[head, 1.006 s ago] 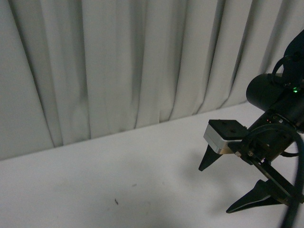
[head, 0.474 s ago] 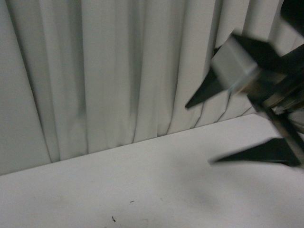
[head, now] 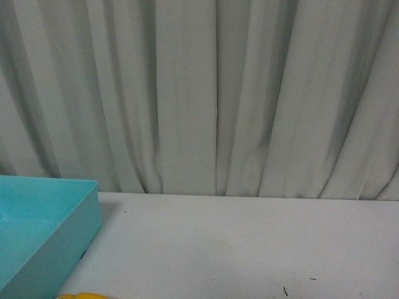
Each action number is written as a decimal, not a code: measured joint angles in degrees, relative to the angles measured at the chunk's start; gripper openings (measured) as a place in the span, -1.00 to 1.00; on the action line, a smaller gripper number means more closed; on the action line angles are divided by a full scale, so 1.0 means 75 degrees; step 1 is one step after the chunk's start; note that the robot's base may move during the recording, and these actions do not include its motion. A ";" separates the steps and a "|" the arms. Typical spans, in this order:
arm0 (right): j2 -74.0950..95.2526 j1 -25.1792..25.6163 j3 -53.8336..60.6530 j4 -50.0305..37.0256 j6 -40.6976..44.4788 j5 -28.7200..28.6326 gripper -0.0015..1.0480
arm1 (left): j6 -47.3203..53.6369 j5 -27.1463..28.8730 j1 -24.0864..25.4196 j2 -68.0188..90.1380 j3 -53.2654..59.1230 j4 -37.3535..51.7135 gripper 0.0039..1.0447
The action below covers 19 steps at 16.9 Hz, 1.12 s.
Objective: Wind up and store yellow beetle toy
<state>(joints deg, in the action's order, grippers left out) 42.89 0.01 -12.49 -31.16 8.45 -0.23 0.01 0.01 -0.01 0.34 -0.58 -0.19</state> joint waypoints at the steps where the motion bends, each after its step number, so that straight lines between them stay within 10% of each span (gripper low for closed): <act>1: -0.0149 0.0000 0.0271 0.0108 -0.0431 0.0003 -0.84 | 0.0000 0.0006 0.0000 0.0000 0.0003 0.0000 0.88; 19: -0.3640 0.0000 0.1585 0.2078 -0.1008 0.0009 -0.96 | 0.0000 0.0003 0.0000 0.0000 0.0003 0.0000 0.88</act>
<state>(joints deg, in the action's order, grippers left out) 15.59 0.01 -0.60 -15.57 0.89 -0.16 0.01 0.03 -0.01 0.34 -0.56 -0.19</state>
